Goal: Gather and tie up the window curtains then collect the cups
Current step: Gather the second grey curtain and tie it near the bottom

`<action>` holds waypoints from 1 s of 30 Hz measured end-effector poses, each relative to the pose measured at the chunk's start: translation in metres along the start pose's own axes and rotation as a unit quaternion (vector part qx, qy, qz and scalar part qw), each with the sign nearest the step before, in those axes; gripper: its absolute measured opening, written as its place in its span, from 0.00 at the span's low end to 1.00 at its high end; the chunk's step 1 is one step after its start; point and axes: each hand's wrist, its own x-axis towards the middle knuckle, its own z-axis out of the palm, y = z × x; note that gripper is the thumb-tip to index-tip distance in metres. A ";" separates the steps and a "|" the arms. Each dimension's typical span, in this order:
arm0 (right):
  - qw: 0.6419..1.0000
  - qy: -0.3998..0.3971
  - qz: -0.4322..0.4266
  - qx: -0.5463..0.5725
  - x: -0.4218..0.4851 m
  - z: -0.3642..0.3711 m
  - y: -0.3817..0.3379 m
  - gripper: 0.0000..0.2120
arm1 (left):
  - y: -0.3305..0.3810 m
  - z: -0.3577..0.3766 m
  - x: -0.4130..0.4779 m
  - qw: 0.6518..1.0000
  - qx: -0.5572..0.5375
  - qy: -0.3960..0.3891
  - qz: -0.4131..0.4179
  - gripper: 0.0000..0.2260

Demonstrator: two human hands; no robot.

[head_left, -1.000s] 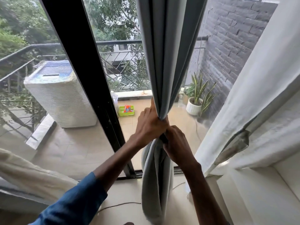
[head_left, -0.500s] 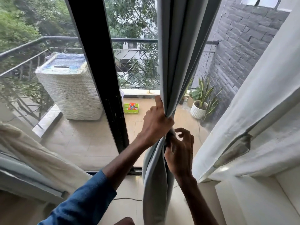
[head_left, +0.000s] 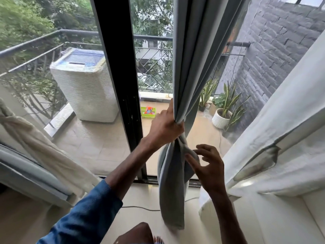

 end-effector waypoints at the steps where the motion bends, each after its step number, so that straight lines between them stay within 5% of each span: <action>1: 1.000 0.002 0.007 0.007 0.000 0.000 0.001 0.09 | 0.000 -0.002 -0.002 1.000 0.000 -0.002 0.004 0.09; 7: 0.999 -0.008 0.010 -0.034 0.008 0.007 -0.004 0.11 | -0.009 -0.011 -0.004 0.999 0.002 -0.031 0.023 0.15; 14: 0.979 -0.185 0.048 0.077 0.019 -0.004 -0.023 0.13 | -0.034 -0.022 0.011 0.997 0.005 -0.055 0.053 0.10; 17: 0.976 -0.216 0.020 0.033 0.026 -0.011 -0.021 0.13 | -0.040 -0.025 0.010 0.997 0.016 -0.051 0.051 0.10; 23: 0.980 -0.193 0.051 0.002 0.058 -0.010 -0.012 0.08 | -0.047 -0.025 0.013 0.972 -0.188 -0.110 0.087 0.13; 30: 0.991 -0.124 0.007 0.045 0.053 0.017 -0.027 0.06 | -0.052 -0.014 0.026 0.960 -0.242 -0.093 0.101 0.20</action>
